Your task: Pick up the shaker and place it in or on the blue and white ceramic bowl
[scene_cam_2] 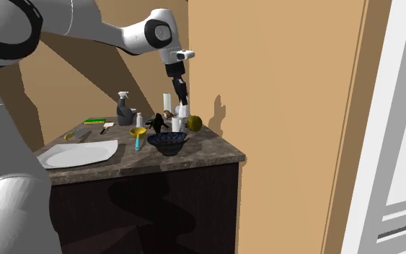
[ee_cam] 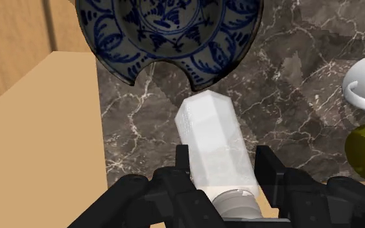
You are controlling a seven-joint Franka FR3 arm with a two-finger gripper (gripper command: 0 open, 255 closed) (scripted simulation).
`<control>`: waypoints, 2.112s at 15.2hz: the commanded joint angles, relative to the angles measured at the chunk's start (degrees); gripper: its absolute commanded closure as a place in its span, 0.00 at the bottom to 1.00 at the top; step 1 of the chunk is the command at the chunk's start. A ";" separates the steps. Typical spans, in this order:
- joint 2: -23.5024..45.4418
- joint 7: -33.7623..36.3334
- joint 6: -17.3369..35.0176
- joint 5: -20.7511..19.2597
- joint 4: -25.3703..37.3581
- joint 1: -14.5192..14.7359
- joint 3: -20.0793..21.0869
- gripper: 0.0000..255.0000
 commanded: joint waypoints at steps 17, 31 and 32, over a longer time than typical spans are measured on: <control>-15.27 0.10 6.30 5.37 -20.80 2.90 -0.25 1.00; -15.41 0.15 10.16 5.66 -24.80 3.11 0.14 0.00; -15.42 0.15 10.16 5.66 -24.80 3.11 0.14 0.00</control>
